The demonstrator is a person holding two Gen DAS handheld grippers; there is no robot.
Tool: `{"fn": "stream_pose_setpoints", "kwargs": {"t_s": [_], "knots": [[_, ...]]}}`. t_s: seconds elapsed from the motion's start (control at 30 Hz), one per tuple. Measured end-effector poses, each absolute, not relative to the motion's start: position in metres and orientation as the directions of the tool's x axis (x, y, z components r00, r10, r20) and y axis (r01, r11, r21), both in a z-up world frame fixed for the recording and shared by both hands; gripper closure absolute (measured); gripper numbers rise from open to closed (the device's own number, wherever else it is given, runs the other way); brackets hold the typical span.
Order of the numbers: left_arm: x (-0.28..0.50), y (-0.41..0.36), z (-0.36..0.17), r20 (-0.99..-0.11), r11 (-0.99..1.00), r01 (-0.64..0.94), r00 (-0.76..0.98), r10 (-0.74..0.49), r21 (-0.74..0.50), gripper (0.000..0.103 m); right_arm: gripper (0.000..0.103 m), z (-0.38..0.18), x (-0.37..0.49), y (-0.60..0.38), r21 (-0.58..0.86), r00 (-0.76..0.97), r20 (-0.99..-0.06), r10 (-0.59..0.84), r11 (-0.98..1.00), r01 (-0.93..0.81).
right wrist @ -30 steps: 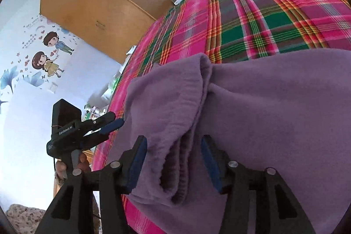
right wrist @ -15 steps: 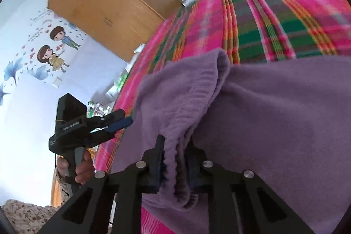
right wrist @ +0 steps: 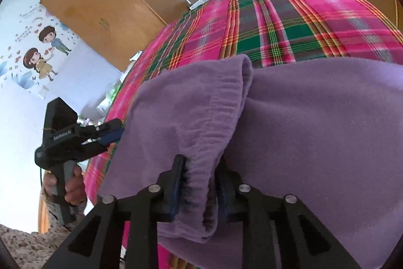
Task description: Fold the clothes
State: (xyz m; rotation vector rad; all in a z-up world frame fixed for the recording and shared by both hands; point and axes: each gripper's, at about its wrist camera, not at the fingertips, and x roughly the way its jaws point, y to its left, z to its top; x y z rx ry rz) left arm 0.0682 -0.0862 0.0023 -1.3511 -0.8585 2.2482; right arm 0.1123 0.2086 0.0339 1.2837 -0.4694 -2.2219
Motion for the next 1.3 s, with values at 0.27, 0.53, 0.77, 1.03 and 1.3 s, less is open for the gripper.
{"fn": "stream_pose_setpoints", "kwargs": {"t_s": [0.27, 0.53, 0.77, 1.03, 1.3], "knots": [[0.052, -0.072, 0.027, -0.637, -0.755, -0.099, -0.473, 0.609, -0.648, 0.064, 0.074, 0.069, 0.109, 0.180, 0.261, -0.523, -0.728, -0.442, -0.885, 0.385], [0.019, -0.035, 0.025, -0.689, -0.788, -0.167, -0.400, 0.604, -0.593, 0.064, 0.089, 0.072, 0.073, 0.130, 0.092, -0.544, -0.754, -0.368, -0.880, 0.467], [0.000, -0.043, 0.007, -0.687, -0.774, -0.124, -0.388, 0.614, -0.621, 0.064, 0.089, 0.051, 0.048, 0.128, 0.020, -0.520, -0.816, -0.253, -0.911, 0.412], [-0.012, -0.048, 0.006, -0.684, -0.757, -0.100, -0.364, 0.632, -0.646, 0.064, 0.089, 0.056, 0.035, 0.125, 0.017, -0.480, -0.844, -0.238, -0.908, 0.419], [-0.028, -0.055, 0.002, -0.671, -0.745, -0.075, -0.382, 0.635, -0.663, 0.064, 0.090, 0.049, 0.014, 0.114, 0.069, -0.429, -0.865, -0.262, -0.907, 0.415]]}}
